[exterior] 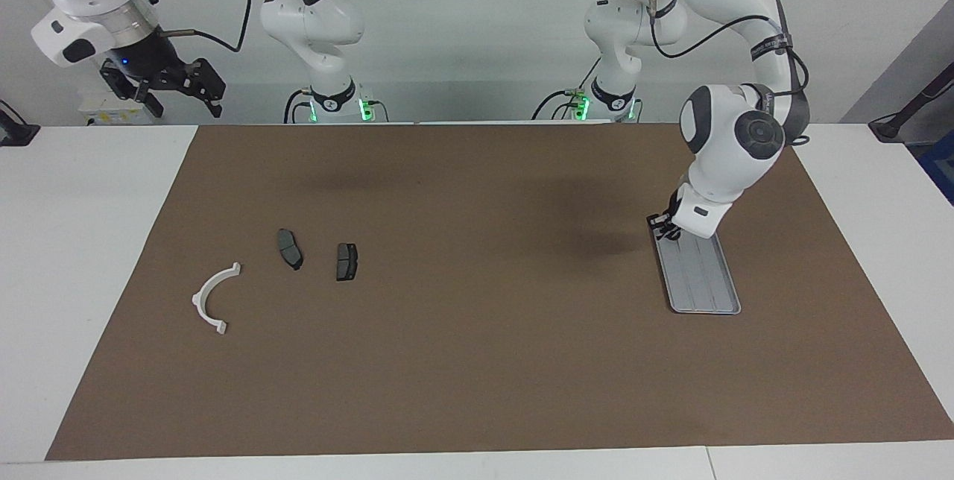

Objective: Pick bearing gear from pile to tray

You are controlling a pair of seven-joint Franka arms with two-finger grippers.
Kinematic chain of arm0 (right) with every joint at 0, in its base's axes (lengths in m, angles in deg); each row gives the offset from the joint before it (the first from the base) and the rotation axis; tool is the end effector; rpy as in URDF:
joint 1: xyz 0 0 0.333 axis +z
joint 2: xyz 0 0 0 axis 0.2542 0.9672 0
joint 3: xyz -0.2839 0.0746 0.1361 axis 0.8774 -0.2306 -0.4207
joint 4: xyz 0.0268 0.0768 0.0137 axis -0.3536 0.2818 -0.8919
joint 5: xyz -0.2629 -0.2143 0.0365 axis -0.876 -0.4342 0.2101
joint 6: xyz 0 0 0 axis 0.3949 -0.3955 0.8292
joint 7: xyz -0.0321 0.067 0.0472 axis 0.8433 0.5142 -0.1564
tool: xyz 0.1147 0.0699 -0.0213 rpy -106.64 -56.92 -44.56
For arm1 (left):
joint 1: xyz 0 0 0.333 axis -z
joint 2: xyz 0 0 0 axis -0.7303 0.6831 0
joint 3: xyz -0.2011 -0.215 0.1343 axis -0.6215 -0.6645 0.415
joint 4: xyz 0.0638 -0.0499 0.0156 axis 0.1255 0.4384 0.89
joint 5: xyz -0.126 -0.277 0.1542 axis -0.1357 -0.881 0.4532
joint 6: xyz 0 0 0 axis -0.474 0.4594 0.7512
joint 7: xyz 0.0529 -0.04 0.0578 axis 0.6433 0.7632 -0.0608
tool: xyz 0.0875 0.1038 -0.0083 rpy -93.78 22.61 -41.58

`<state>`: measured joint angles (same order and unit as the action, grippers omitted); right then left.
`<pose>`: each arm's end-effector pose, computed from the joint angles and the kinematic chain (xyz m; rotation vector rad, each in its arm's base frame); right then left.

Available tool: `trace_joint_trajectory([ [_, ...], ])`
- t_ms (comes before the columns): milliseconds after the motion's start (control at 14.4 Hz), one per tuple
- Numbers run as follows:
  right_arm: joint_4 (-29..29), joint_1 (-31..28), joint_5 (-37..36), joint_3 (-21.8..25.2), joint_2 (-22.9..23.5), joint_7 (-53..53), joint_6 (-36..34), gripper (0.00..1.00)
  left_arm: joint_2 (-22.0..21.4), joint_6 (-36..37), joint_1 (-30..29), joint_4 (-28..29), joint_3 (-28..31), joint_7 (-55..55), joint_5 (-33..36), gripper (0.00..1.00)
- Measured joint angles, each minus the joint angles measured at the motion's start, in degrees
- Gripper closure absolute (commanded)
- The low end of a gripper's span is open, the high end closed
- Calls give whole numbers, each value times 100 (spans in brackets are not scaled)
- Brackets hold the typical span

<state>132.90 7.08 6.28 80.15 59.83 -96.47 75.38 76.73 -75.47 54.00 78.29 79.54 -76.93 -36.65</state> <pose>0.4471 -0.0697 0.6197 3.1258 -0.0291 -0.1564 0.5394 -0.0543 0.3919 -3.1159 -0.2148 0.1881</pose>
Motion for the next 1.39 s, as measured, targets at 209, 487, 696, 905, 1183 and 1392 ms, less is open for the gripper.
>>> trace_joint_trajectory([
  [209,0,0,0,0,1,0,0,0,-30,-826,-493,393,-1,646,0,100],
  [487,0,0,0,0,1,0,-1,0,-31,-1600,-611,982,-11,866,0,100],
  [696,0,0,0,0,1,0,-1,0,-34,-1764,-768,1158,-7,1048,0,100],
  [905,0,0,0,0,1,0,-1,0,-33,-2085,-910,1422,-9,1129,0,100],
  [1183,0,-1,0,0,1,0,-1,0,-33,-2171,-920,1523,-23,1132,0,29],
  [1392,0,-1,0,1,1,0,-1,0,-32,-2174,-920,1549,-38,1132,0,0],
])
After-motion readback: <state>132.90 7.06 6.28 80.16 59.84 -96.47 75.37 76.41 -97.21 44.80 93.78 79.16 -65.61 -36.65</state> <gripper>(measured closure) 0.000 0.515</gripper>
